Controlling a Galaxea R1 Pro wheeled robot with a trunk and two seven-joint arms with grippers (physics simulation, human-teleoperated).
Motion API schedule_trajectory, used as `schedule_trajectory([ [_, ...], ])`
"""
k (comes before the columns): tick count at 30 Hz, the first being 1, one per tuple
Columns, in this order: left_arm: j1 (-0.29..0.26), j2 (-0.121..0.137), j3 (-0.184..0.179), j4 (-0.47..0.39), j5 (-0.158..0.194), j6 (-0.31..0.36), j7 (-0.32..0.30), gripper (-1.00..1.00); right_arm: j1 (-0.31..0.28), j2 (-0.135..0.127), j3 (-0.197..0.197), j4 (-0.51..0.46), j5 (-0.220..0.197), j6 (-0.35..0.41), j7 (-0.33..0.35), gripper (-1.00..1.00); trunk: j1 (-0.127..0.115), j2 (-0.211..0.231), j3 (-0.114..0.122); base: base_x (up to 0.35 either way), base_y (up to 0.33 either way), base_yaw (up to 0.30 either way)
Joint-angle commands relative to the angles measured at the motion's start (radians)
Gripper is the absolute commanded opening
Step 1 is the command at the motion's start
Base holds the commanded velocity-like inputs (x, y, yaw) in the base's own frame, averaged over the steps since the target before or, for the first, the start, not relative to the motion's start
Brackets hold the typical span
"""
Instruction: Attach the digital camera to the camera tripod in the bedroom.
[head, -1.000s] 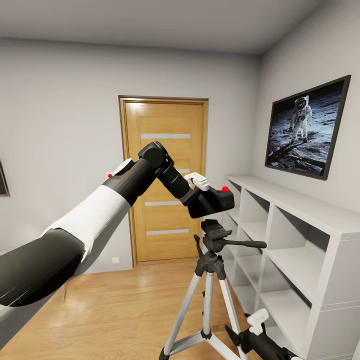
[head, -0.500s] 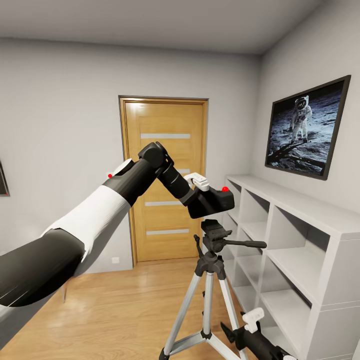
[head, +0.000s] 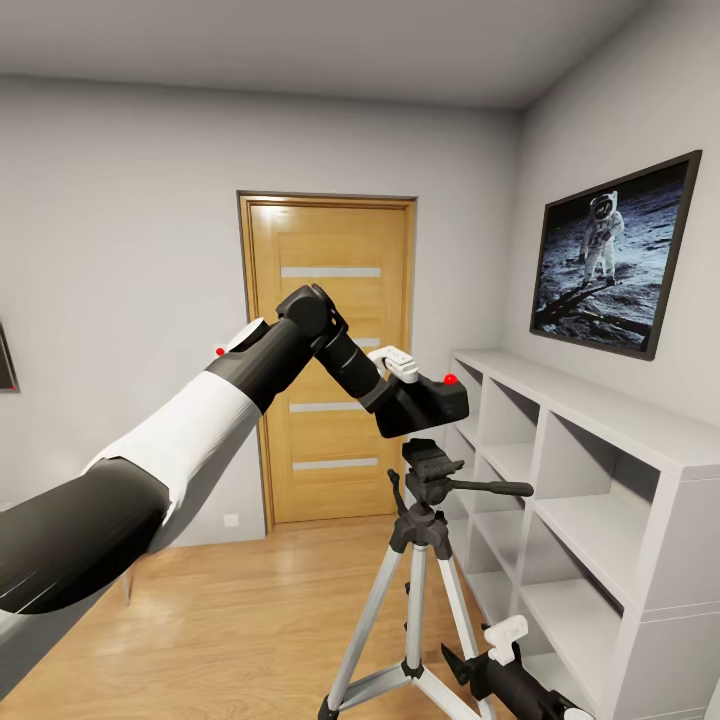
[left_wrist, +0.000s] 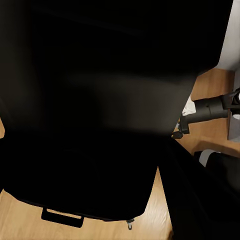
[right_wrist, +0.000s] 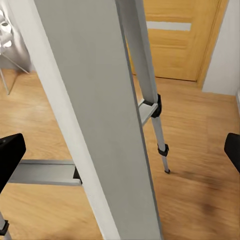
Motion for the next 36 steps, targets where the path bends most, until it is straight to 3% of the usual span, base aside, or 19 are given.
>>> schedule_trajectory([
  [1, 0.000, 0.000, 0.000, 0.000, -0.011, 0.010, -0.012, -1.00, 0.000, -0.001, 0.004, 0.001, -0.005, -0.003, 0.001, 1.00, 0.000, -0.001, -0.001, 0.000, 0.000, 0.000],
  [36, 0.004, 0.000, -0.020, 0.001, -0.011, 0.010, -0.013, -1.00, 0.000, -0.002, 0.003, 0.001, -0.004, -0.004, -0.024, 1.00, 0.000, -0.001, -0.001, 0.000, 0.000, 0.000],
])
